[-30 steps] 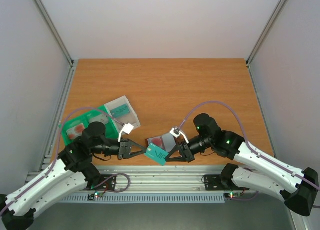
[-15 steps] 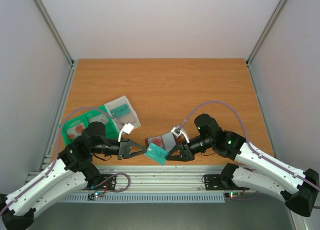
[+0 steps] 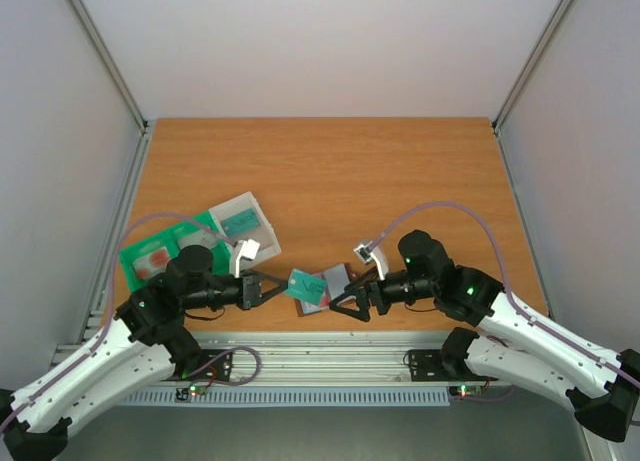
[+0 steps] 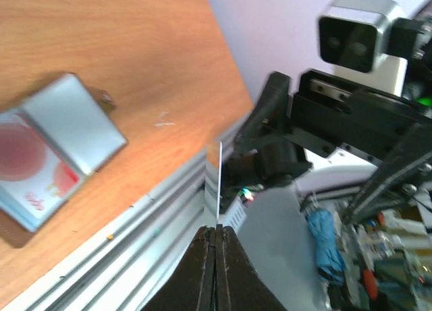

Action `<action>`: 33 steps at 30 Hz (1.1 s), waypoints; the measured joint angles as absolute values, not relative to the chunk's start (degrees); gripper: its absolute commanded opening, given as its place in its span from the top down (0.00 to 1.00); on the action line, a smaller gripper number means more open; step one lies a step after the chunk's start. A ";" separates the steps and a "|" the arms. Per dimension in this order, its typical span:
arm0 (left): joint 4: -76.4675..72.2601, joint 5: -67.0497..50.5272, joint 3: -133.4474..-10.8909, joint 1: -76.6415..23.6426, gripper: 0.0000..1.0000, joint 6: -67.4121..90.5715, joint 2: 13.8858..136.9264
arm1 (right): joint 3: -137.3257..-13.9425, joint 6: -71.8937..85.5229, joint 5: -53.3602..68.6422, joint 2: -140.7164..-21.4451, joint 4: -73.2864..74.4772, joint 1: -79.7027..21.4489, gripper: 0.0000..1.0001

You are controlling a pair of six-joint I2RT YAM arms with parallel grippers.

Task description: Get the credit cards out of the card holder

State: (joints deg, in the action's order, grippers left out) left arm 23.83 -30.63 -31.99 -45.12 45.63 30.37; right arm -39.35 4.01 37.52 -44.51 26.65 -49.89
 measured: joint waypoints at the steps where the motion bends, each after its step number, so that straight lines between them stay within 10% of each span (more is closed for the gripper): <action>1: 24.29 -28.95 -31.99 -45.12 1.00 45.71 30.57 | -39.35 4.21 36.29 -44.45 26.83 -49.89 0.02; 33: 32.77 13.63 -34.92 -33.85 1.00 47.94 40.66 | -36.86 9.89 24.73 -43.64 28.62 -49.89 0.01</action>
State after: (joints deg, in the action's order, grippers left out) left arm 32.77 13.63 -34.92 -33.85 47.94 40.66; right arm -36.86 9.89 24.73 -43.64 28.62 -49.89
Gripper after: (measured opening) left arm 0.008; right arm 0.985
